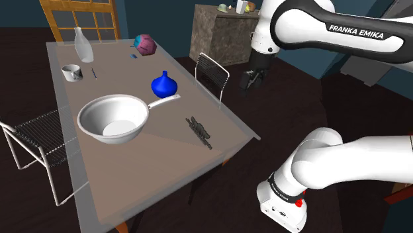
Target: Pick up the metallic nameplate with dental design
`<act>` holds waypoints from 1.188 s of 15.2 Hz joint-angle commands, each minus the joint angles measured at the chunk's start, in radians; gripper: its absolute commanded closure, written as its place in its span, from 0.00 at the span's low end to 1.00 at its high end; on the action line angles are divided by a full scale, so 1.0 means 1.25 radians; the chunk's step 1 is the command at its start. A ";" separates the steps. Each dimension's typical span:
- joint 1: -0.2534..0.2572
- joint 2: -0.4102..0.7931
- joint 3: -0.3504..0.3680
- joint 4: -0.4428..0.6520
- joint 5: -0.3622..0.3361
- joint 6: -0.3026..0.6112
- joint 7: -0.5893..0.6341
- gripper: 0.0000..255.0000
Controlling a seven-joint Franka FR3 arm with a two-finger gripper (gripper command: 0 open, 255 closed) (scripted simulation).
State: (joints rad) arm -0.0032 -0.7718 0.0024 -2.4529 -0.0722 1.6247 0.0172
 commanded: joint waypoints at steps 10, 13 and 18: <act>-0.006 0.255 0.005 0.007 0.005 0.215 0.042 0.00; -0.009 0.351 0.006 0.029 0.005 0.276 0.055 0.00; -0.012 0.514 0.007 0.088 0.004 0.362 0.075 0.00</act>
State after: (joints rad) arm -0.0164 -0.1633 0.0116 -2.3526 -0.0662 2.0573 0.1071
